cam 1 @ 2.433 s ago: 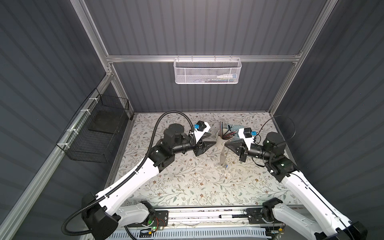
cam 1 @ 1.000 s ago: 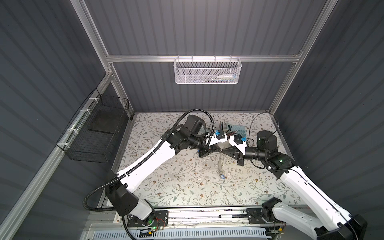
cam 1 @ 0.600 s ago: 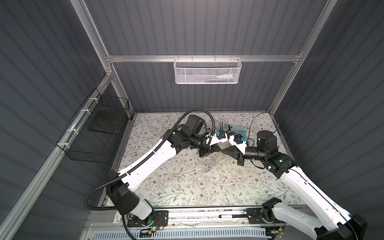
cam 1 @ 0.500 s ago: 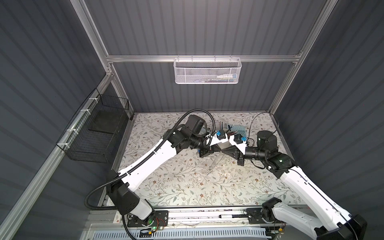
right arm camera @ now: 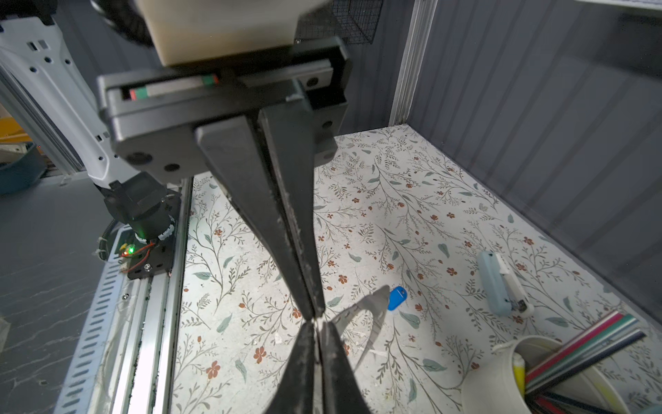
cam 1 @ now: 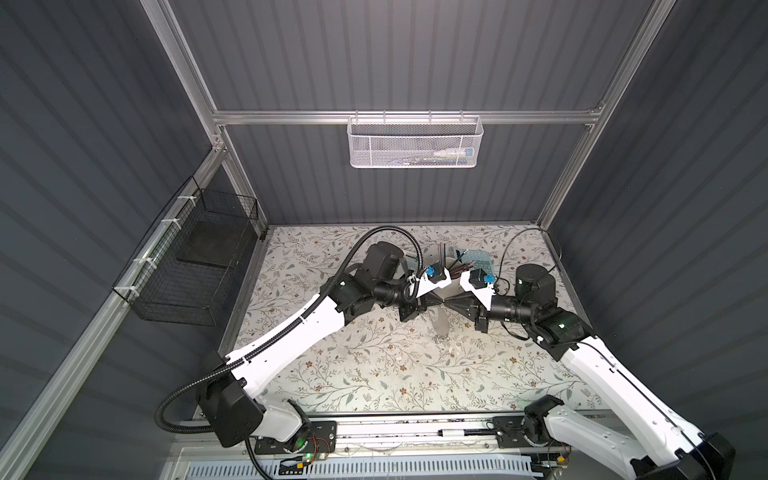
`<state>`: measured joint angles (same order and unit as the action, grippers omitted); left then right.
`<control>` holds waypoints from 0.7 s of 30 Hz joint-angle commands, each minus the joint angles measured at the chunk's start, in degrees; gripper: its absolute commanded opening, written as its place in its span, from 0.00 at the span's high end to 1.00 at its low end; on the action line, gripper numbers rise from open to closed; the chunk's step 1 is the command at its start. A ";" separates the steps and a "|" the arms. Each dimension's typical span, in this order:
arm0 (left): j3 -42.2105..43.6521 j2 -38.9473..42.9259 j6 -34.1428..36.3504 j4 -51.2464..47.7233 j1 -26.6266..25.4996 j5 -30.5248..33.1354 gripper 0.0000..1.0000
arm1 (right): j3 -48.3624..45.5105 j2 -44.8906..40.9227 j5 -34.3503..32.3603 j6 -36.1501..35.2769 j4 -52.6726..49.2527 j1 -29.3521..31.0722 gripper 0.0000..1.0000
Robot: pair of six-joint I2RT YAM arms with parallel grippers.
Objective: Put the keys on the keyring
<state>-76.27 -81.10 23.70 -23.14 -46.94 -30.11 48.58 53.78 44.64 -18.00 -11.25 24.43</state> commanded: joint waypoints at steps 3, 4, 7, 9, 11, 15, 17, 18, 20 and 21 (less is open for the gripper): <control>2.39 2.31 -5.79 7.67 -0.09 0.57 1.00 | -2.56 -3.04 0.01 4.07 5.69 -1.36 0.77; 3.05 2.67 -6.71 9.11 -0.12 0.56 1.00 | -3.44 -3.81 -0.08 5.57 7.38 -2.19 0.76; 5.11 3.77 -9.72 13.39 -0.09 0.64 1.00 | -6.28 -5.96 0.22 11.30 13.26 -4.99 0.73; 7.02 4.65 -12.18 17.10 -0.10 0.88 1.00 | -7.92 -7.05 -0.39 14.39 16.09 -6.49 0.71; 8.90 5.64 -14.52 20.81 -0.17 0.93 1.00 | -9.12 -7.99 -0.71 16.71 17.96 -7.64 0.69; 13.79 7.61 -21.10 30.53 -0.16 0.56 1.00 | -11.33 -9.19 1.02 20.60 22.39 -8.71 0.61; 16.24 8.24 -25.07 36.46 -0.08 0.38 1.00 | -12.35 -9.24 1.92 22.47 25.09 -8.72 0.60; 17.09 8.35 -26.42 38.74 -0.19 0.40 1.00 | -12.62 -9.22 2.61 22.99 26.10 -8.77 0.59; 18.91 8.33 -30.09 43.53 -0.18 0.32 1.00 | -13.43 -8.91 4.41 24.51 28.96 -8.74 0.58; 19.71 8.24 -31.41 45.83 -0.17 0.24 1.00 | -13.67 -8.74 4.97 25.19 30.09 -8.76 0.57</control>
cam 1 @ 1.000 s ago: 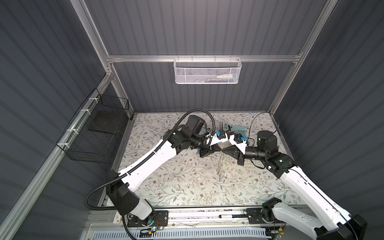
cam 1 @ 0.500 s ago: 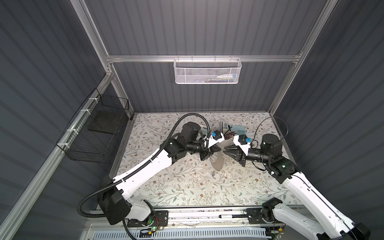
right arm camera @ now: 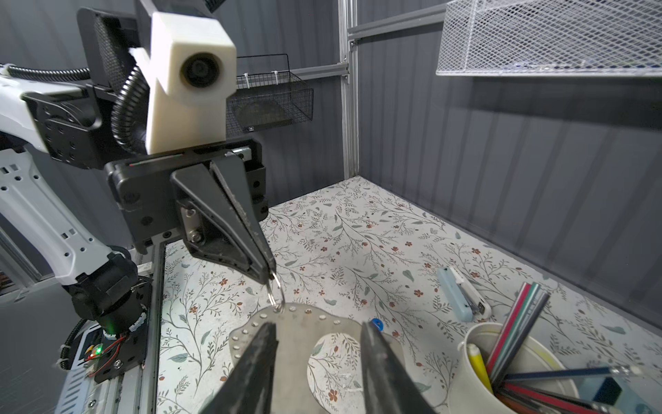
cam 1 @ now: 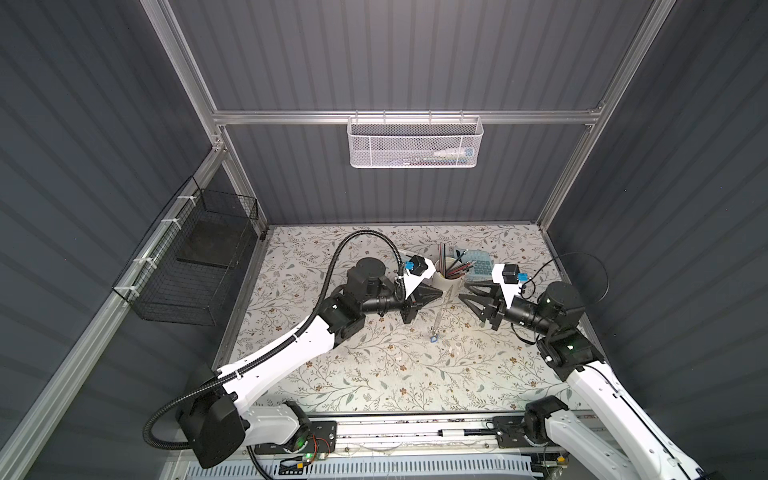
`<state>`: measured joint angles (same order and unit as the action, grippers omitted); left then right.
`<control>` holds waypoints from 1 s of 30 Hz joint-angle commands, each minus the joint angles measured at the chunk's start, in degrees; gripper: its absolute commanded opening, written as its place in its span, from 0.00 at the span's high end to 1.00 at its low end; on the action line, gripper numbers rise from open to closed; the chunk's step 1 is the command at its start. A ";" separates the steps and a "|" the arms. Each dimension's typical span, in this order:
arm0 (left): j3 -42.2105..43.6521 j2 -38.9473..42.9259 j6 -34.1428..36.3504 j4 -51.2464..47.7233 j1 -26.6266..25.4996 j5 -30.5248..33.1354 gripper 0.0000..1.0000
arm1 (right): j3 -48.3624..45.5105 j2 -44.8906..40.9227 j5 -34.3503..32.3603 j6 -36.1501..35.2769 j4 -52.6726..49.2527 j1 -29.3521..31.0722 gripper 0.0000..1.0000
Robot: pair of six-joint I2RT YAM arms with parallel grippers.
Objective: Put the keys on the keyring
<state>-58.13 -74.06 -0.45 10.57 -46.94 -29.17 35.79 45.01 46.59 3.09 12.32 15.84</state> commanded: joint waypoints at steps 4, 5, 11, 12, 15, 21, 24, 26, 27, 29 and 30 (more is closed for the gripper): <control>3.83 0.49 -11.24 18.58 -0.27 -1.49 1.00 | -1.07 0.90 4.68 5.88 9.74 -0.15 0.57; 4.26 0.33 -11.88 19.85 -0.31 -1.68 1.00 | -1.02 1.17 4.90 6.24 10.48 -0.15 0.57; 5.39 -0.86 -14.13 24.22 -1.18 -2.11 1.00 | -0.66 2.82 6.71 8.26 13.80 -0.10 0.59; 5.49 -0.99 -14.23 24.69 -1.31 -2.06 1.00 | -0.55 3.05 7.04 8.58 14.19 -0.10 0.60; 5.65 -1.38 -14.23 25.29 -1.84 -2.03 1.00 | -0.37 3.58 7.27 9.19 15.06 -0.12 0.63; 5.79 -2.05 -14.60 26.34 -2.37 -1.96 1.00 | 0.11 4.29 8.24 10.25 16.07 -0.10 0.75; 5.87 -2.05 -14.73 26.52 -2.45 -1.81 1.00 | 0.07 4.47 8.59 10.85 16.29 -0.11 0.80; 5.98 -1.96 -14.70 26.27 -2.46 -1.10 1.00 | -0.19 4.47 8.41 11.12 16.36 -0.11 0.81; 6.00 -1.88 -14.67 26.09 -2.45 -0.67 1.00 | -0.26 4.47 8.19 11.23 16.34 -0.10 0.81; 5.92 -1.88 -14.69 25.92 -2.54 -0.51 1.00 | -0.28 4.38 7.64 11.45 16.08 -0.10 0.81; 5.86 -1.98 -14.62 25.82 -2.63 -0.61 1.00 | -0.36 4.29 7.40 11.30 15.99 -0.10 0.82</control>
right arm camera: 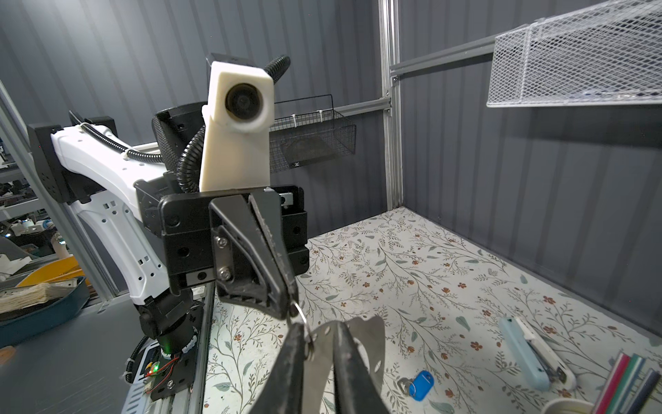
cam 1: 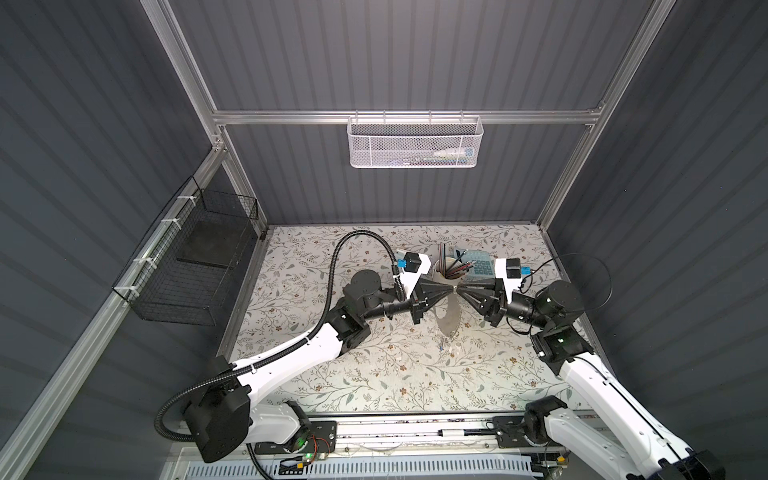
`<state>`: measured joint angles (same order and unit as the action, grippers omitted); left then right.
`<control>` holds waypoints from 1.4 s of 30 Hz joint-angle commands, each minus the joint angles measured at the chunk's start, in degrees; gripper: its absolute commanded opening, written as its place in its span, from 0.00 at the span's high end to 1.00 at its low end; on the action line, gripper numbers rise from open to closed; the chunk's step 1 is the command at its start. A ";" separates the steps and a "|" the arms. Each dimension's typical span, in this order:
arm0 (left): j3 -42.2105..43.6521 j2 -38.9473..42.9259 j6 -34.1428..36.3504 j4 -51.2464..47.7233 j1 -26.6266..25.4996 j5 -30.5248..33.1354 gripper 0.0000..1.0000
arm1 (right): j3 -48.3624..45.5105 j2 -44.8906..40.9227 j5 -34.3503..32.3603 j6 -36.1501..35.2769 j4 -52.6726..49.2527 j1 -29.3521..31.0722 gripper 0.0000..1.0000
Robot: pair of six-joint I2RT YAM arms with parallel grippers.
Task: Put the keys on the keyring
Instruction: 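Hold the hoop upright between both grippers above the table, then open the right gripper and draw it back while the left gripper holds the hoop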
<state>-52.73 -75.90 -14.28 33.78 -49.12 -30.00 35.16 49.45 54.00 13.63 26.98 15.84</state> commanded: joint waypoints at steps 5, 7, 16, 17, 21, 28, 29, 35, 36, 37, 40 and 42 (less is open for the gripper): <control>0.52 -0.13 -0.66 2.35 -0.44 0.47 1.00 | 0.26 -0.08 -0.21 0.66 1.14 -0.10 0.90; 0.51 -0.13 -0.44 2.00 -0.53 0.68 1.00 | 0.26 0.11 -0.09 0.70 1.14 -0.10 0.93; -0.35 -0.14 0.36 -1.56 -0.49 0.12 1.00 | 0.11 0.43 0.70 0.35 0.73 -0.10 1.00; -0.57 0.00 0.77 -2.48 -0.46 0.12 1.00 | 0.11 0.41 0.70 0.32 0.70 -0.10 1.00; -2.71 1.43 3.31 -10.29 -0.04 -0.13 0.91 | 0.27 0.49 0.71 -0.35 0.23 -0.10 1.00; -9.58 3.87 17.99 -34.41 2.09 -4.54 0.56 | 0.82 0.75 2.00 -1.74 -0.86 -0.10 1.00; -10.85 3.83 20.12 -37.35 2.07 -4.36 0.55 | 0.80 0.82 2.21 -1.80 -0.88 -0.06 1.00; -21.29 0.07 31.76 -54.37 2.19 -4.45 0.54 | 1.44 0.74 3.37 -3.16 -2.66 -0.02 1.00; -23.58 -1.26 33.96 -57.97 2.26 -4.62 0.54 | 1.53 0.73 3.50 -3.49 -3.13 -0.01 1.00; -25.92 -2.50 35.80 -60.84 2.24 -5.01 0.55 | 1.58 0.65 3.64 -3.67 -3.46 0.01 1.00; -31.05 -5.01 39.96 -66.12 2.21 -5.42 0.57 | 1.71 0.52 3.92 -4.13 -3.95 -0.03 1.00; -32.76 -5.97 41.29 -67.44 2.27 -4.89 0.57 | 1.73 0.56 4.06 -4.20 -4.19 0.06 1.00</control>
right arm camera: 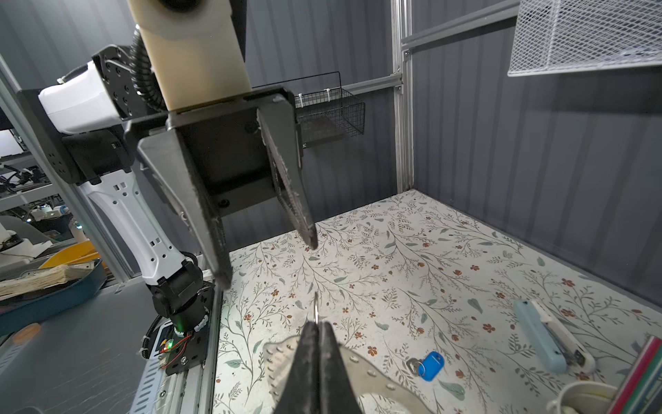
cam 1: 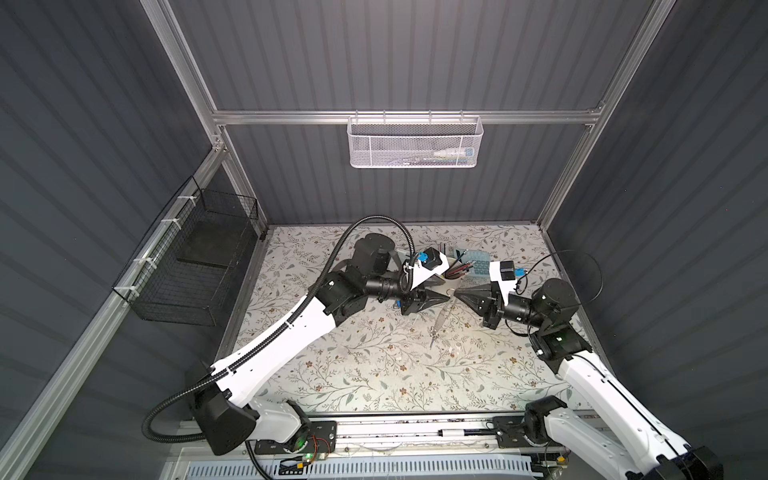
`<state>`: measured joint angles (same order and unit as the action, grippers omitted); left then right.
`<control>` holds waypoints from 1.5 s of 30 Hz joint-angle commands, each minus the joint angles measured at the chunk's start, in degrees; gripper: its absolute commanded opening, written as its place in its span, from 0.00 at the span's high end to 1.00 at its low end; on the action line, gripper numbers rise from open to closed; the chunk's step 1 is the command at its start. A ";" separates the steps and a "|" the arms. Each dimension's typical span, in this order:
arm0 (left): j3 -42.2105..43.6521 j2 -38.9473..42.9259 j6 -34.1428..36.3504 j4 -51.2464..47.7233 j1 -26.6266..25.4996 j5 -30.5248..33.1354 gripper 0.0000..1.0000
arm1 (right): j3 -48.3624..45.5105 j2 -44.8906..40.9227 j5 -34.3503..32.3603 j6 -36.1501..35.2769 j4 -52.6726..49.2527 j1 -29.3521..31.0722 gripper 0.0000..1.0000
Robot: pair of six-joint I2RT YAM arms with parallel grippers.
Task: Put the keys on the keyring
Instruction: 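Open the right gripper and draw it back while the left gripper holds the hoop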
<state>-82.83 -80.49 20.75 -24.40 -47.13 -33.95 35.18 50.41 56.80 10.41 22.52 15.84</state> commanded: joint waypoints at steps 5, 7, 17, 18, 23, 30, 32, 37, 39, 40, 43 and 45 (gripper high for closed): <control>-7.15 -4.29 8.76 -13.14 0.22 -1.65 0.60 | 1.84 -0.40 1.76 -0.92 0.24 0.25 1.00; -8.49 -5.43 9.05 -14.31 0.12 -1.42 0.61 | 1.81 -0.45 2.01 -1.01 0.16 0.34 1.00; -11.73 -8.19 9.66 -15.97 0.12 -1.51 0.71 | 1.69 -0.49 2.47 -1.14 -0.28 0.64 1.00; -11.87 -8.28 9.74 -16.02 0.16 -1.49 0.72 | 1.66 -0.43 2.46 -1.13 -0.29 0.69 1.00; -12.52 -8.70 10.09 -16.59 0.18 -1.84 0.77 | 1.82 -0.40 2.52 -1.26 -0.62 0.86 1.00; -13.06 -9.23 10.21 -16.82 -0.11 -1.90 0.84 | 1.91 -0.27 2.58 -1.41 -0.99 1.04 1.00; -13.15 -9.36 10.19 -16.82 -0.35 -1.88 0.85 | 2.00 -0.31 2.59 -1.37 -0.99 1.04 1.00; -13.10 -9.77 9.69 -16.61 -0.84 -1.90 0.93 | 2.12 -0.13 2.84 -1.41 -1.17 1.04 1.00; -12.37 -9.58 8.18 -15.06 -0.86 -1.61 1.00 | 2.17 -0.11 2.85 -1.45 -1.34 1.04 1.00; -11.76 -9.39 6.88 -13.76 -0.89 -0.87 1.00 | 2.11 -0.16 2.87 -1.55 -1.41 1.04 1.00; -8.39 -7.93 3.50 -8.87 -0.91 0.74 1.00 | 2.29 -0.34 2.37 -1.32 -1.51 1.05 1.00; -4.91 -5.89 -0.31 -3.78 -0.86 2.93 1.00 | 2.13 -1.14 -0.81 -1.21 -2.28 1.04 0.88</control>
<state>-91.09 -88.60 25.39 -35.35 -47.59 -33.74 35.38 50.39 57.47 8.93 19.64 16.49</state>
